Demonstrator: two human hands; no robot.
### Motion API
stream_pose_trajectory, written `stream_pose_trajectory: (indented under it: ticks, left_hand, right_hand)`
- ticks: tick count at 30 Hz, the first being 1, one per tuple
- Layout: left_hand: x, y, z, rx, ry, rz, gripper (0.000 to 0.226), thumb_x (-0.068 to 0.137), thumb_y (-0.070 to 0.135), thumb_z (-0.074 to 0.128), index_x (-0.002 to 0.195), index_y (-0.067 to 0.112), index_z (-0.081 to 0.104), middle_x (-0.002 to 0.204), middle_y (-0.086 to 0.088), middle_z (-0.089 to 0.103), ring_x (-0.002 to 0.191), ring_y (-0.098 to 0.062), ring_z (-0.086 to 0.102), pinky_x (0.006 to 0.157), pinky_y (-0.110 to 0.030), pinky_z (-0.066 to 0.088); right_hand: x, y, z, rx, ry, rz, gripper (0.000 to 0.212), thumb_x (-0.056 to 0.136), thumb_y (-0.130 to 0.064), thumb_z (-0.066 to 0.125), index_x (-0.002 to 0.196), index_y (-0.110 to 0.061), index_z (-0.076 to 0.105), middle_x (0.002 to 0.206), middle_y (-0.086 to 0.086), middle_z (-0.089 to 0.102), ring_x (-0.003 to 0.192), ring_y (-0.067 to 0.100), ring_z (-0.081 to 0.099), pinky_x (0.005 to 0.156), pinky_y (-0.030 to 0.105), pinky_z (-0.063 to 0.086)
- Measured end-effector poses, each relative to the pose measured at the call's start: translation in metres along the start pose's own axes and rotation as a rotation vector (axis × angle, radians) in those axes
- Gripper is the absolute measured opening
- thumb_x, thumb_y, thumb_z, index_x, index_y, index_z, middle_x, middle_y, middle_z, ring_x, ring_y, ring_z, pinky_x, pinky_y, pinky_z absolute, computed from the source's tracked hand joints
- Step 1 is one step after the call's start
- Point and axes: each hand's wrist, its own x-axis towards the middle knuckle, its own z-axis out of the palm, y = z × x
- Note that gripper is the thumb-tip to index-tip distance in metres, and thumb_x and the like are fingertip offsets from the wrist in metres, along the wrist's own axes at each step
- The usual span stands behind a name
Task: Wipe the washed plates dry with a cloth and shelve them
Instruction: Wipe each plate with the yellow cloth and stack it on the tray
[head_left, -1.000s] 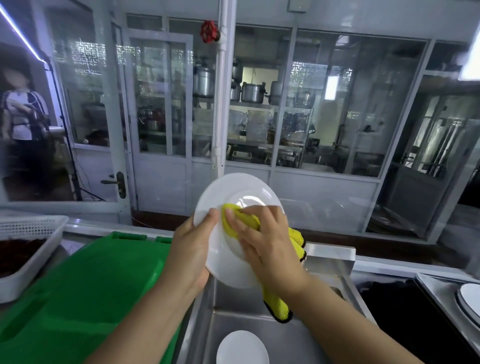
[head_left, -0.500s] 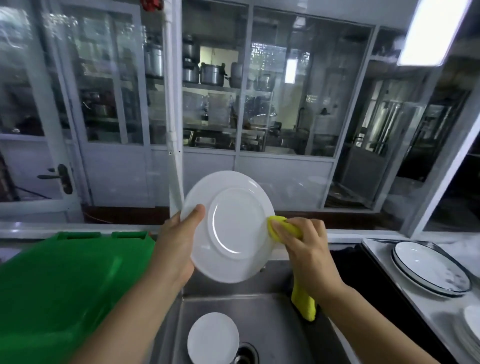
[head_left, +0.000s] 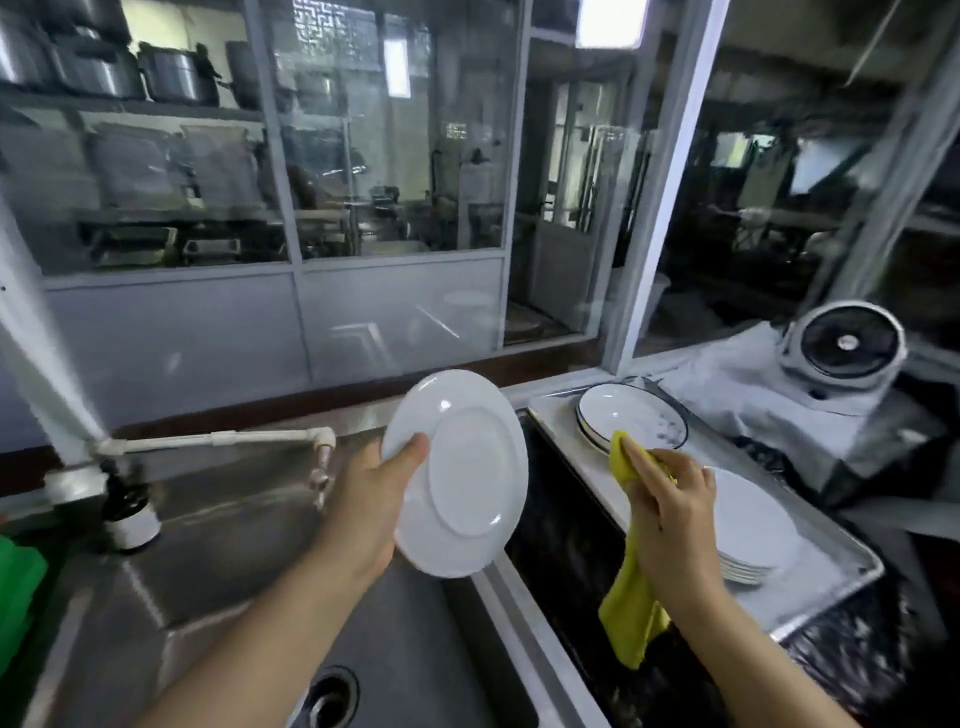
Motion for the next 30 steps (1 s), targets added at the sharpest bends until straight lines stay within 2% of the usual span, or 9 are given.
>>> stream_pose_trajectory:
  ticks: [3,7,9,14,17,20,22,25,30]
  left_hand:
    - [0.005,-0.025,0.074,0.135,-0.114,0.011,0.006,0.091,0.024,0.061,0.091,0.021,0.066,0.093,-0.002,0.071,0.092,-0.024,0.064,0.084,-0.041,0.052]
    - [0.017,-0.062,0.166,0.370,-0.240,0.093,0.011,0.090,0.025,0.063,0.079,0.028,0.064,0.084,0.008,0.070,0.085,-0.019,0.065,0.076,-0.034,0.050]
    - [0.023,-0.082,0.206,0.527,-0.301,0.154,0.015,0.089,0.029,0.063,0.074,0.027,0.064,0.076,0.009,0.068,0.077,-0.016,0.065,0.069,-0.027,0.048]
    - [0.033,-0.123,0.292,0.927,-0.510,0.509,0.027,0.094,0.038,0.053,0.112,0.024,0.067,0.094,-0.004,0.072,0.092,-0.024,0.064,0.075,-0.032,0.044]
    - [0.043,-0.151,0.335,1.108,-0.605,0.721,0.033,0.097,0.037,0.045,0.128,0.031,0.057,0.116,0.010,0.068,0.104,-0.014,0.063,0.079,-0.024,0.043]
    - [0.054,-0.185,0.368,1.117,-0.774,0.944,0.026,0.079,0.037,0.043,0.100,0.031,0.057,0.077,0.012,0.071,0.063,-0.007,0.068,0.042,-0.019,0.047]
    - [0.061,-0.218,0.383,1.220,-0.823,1.076,0.023,0.073,0.035,0.050,0.094,0.025,0.046,0.069,0.006,0.069,0.055,-0.012,0.067,0.033,-0.021,0.045]
    - [0.069,-0.252,0.398,1.326,-0.914,1.131,0.068,0.043,0.020,0.088,0.096,0.018,0.046,0.076,0.001,0.069,0.060,-0.017,0.067,0.037,-0.025,0.047]
    - [0.071,-0.281,0.409,1.251,-0.927,1.277,0.086,0.033,0.005,0.083,0.110,0.012,0.048,0.091,-0.009,0.073,0.078,-0.023,0.072,0.053,-0.026,0.054]
  right_hand:
    - [0.012,0.058,-0.033,-0.006,0.061,0.059,0.043,0.081,-0.001,0.053,0.120,-0.011,0.066,0.103,0.014,0.059,0.093,0.017,0.037,0.091,0.001,0.021]
    - [0.026,0.138,-0.069,-0.070,0.125,0.112,0.041,0.080,-0.002,0.056,0.119,-0.009,0.066,0.099,0.016,0.059,0.090,0.025,0.045,0.084,0.030,0.034]
    - [0.030,0.174,-0.084,-0.090,0.151,0.149,0.041,0.080,-0.003,0.057,0.119,-0.011,0.066,0.099,0.016,0.060,0.089,0.024,0.045,0.084,0.026,0.033]
    - [0.032,0.238,-0.115,-0.129,0.152,0.199,0.042,0.081,-0.005,0.055,0.122,-0.011,0.064,0.101,0.012,0.059,0.092,0.023,0.045,0.091,0.005,0.022]
    - [0.030,0.266,-0.124,-0.109,0.156,0.263,0.047,0.082,-0.006,0.053,0.127,-0.019,0.059,0.103,0.004,0.055,0.093,0.015,0.038,0.088,0.018,0.028]
    - [0.030,0.288,-0.130,-0.130,0.164,0.281,0.049,0.082,-0.006,0.053,0.128,-0.024,0.055,0.102,-0.001,0.054,0.092,0.016,0.040,0.084,0.024,0.030]
    - [0.030,0.299,-0.134,-0.137,0.165,0.305,0.049,0.083,-0.007,0.054,0.129,-0.026,0.054,0.101,-0.004,0.052,0.092,0.016,0.040,0.084,0.026,0.031]
    - [0.027,0.313,-0.137,-0.129,0.153,0.370,0.055,0.088,0.002,0.060,0.131,-0.031,0.049,0.100,-0.012,0.048,0.094,0.015,0.038,0.084,0.021,0.032]
    - [0.028,0.333,-0.138,-0.149,0.140,0.416,0.062,0.087,0.007,0.061,0.128,-0.037,0.049,0.101,-0.016,0.045,0.094,0.014,0.037,0.085,0.013,0.030]
